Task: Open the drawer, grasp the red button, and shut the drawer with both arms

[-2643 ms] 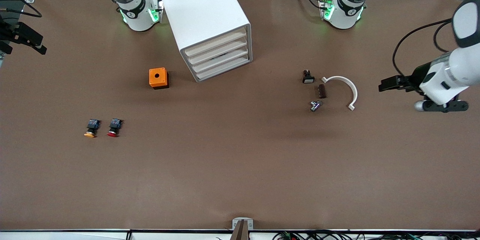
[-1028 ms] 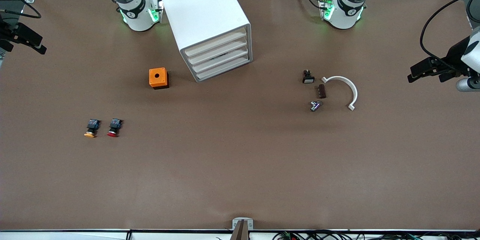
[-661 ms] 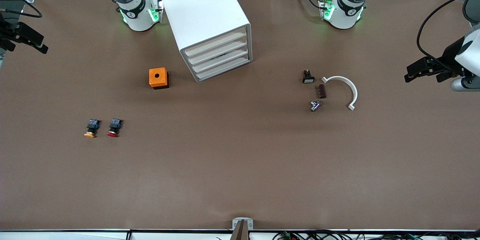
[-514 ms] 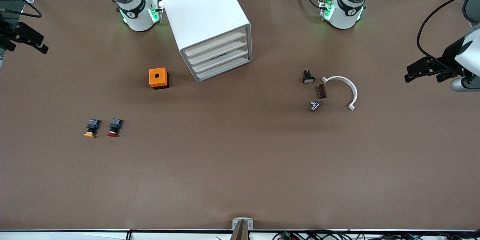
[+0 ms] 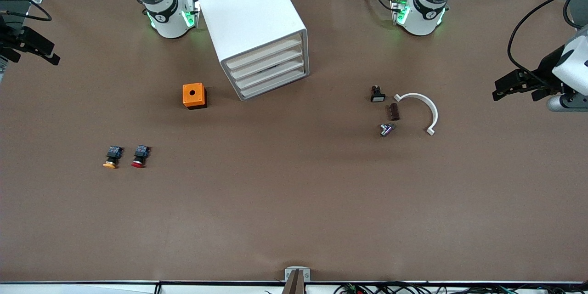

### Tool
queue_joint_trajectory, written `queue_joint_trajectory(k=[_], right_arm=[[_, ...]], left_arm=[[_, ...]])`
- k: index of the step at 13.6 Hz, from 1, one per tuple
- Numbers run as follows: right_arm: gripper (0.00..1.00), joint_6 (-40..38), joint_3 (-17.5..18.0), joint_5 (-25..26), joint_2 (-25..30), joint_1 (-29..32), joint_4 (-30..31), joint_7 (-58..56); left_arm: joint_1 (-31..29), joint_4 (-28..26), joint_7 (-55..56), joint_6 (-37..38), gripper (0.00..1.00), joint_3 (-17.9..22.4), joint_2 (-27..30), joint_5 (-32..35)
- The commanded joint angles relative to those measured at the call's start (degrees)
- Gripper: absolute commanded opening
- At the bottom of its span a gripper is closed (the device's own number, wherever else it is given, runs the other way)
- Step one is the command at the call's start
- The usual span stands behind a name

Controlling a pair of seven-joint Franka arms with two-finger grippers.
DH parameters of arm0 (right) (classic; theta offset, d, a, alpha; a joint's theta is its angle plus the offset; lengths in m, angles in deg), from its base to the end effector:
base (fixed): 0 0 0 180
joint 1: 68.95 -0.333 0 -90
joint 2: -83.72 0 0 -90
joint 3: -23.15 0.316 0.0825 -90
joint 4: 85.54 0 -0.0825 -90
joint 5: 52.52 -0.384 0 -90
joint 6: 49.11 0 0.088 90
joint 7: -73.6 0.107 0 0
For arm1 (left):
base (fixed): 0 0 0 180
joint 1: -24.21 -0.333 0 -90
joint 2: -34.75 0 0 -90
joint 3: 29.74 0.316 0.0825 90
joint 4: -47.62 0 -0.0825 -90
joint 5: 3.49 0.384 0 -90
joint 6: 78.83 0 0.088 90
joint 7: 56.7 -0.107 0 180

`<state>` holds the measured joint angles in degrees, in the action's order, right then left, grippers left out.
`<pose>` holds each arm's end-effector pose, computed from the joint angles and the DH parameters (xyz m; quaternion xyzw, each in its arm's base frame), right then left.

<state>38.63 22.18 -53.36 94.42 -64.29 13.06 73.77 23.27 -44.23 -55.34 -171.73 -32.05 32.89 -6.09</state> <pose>0.4885 -0.0474 0.6481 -0.9987 0.0502 0.0010 0.0090 0.5675 -0.0179 0.5955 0.9997 0.0012 -0.0076 0.0231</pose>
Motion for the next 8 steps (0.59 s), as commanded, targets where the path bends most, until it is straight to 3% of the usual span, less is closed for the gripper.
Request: queue_joint_trajectory(k=[1,8], right_arm=[[1.00,-0.5,0.0,-0.7,0.9,0.3,0.4,-0.1],[1.00,-0.5,-0.1,-0.7,0.8,0.3,0.4,-0.2]], left_arm=[[1.3,1.0,0.0,0.4,1.00,1.1,-0.3,1.4],[1.7,3.7,0.4,-0.2,1.00,0.7,-1.1,1.4]])
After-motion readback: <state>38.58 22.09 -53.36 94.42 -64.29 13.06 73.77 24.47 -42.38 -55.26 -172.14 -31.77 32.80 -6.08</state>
